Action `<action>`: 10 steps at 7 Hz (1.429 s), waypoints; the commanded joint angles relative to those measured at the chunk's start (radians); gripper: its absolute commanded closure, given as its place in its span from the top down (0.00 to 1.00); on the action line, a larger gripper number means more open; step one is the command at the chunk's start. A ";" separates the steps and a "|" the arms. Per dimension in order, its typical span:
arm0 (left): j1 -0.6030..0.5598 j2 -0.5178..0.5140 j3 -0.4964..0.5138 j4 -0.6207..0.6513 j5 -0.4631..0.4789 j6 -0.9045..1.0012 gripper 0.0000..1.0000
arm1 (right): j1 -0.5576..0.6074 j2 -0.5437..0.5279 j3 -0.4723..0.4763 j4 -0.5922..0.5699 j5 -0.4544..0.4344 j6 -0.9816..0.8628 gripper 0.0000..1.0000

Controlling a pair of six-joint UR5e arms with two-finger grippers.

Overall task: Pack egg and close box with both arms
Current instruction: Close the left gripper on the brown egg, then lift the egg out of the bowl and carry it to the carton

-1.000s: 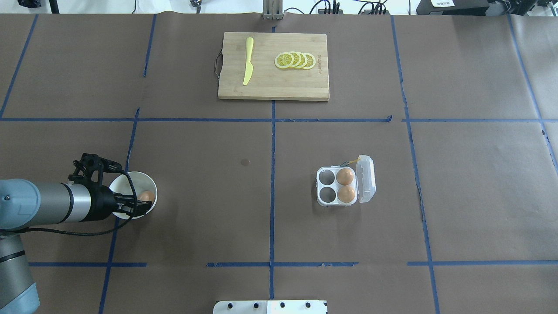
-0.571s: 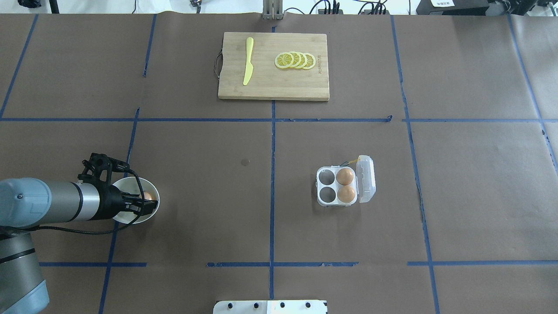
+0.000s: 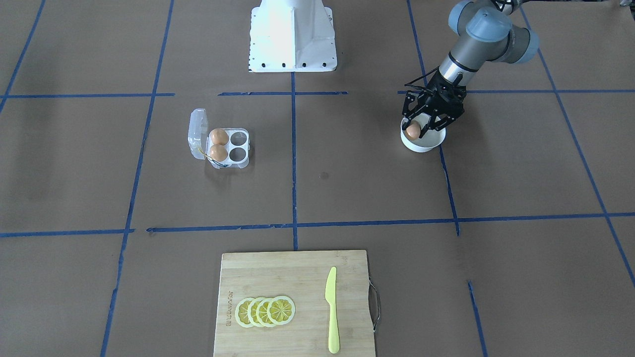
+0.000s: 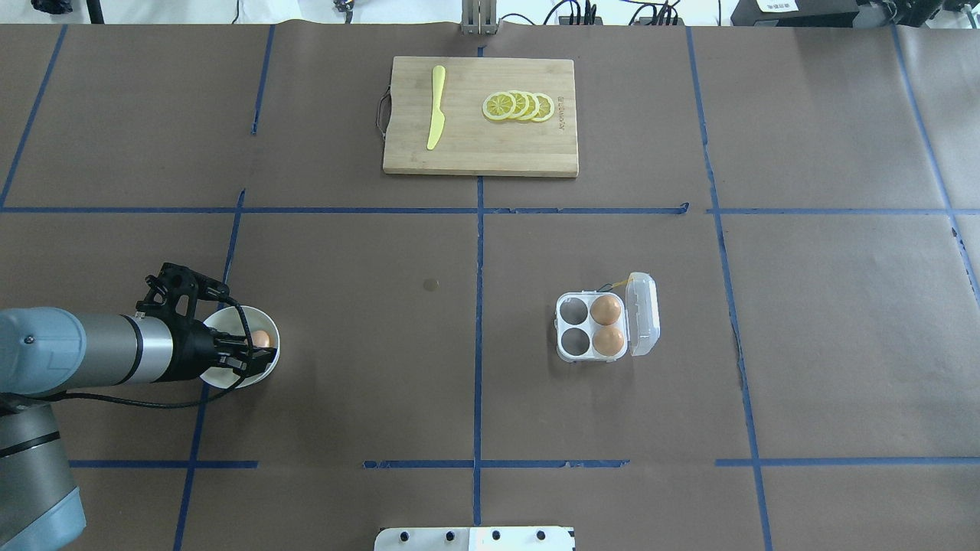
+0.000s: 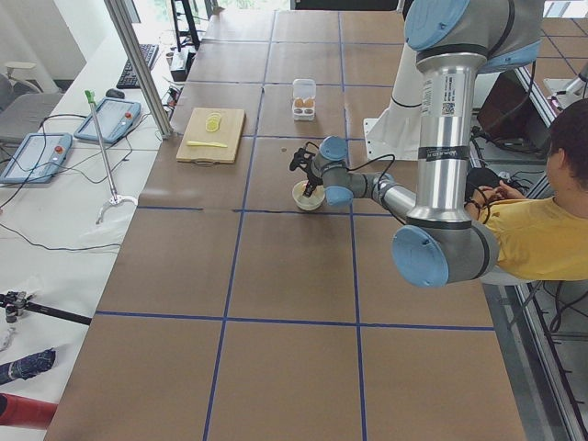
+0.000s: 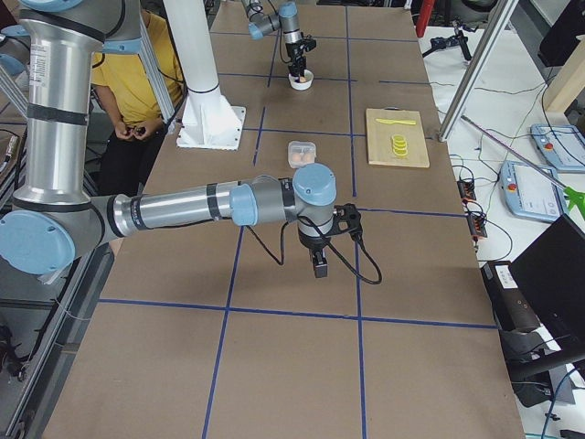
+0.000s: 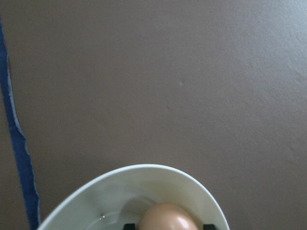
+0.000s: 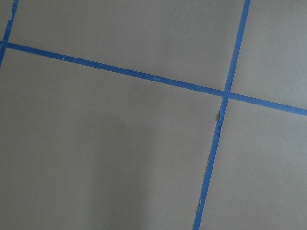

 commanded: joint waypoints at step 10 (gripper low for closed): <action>0.088 -0.615 0.339 -0.327 0.152 0.496 0.00 | 0.003 0.001 0.002 0.001 -0.001 0.002 1.00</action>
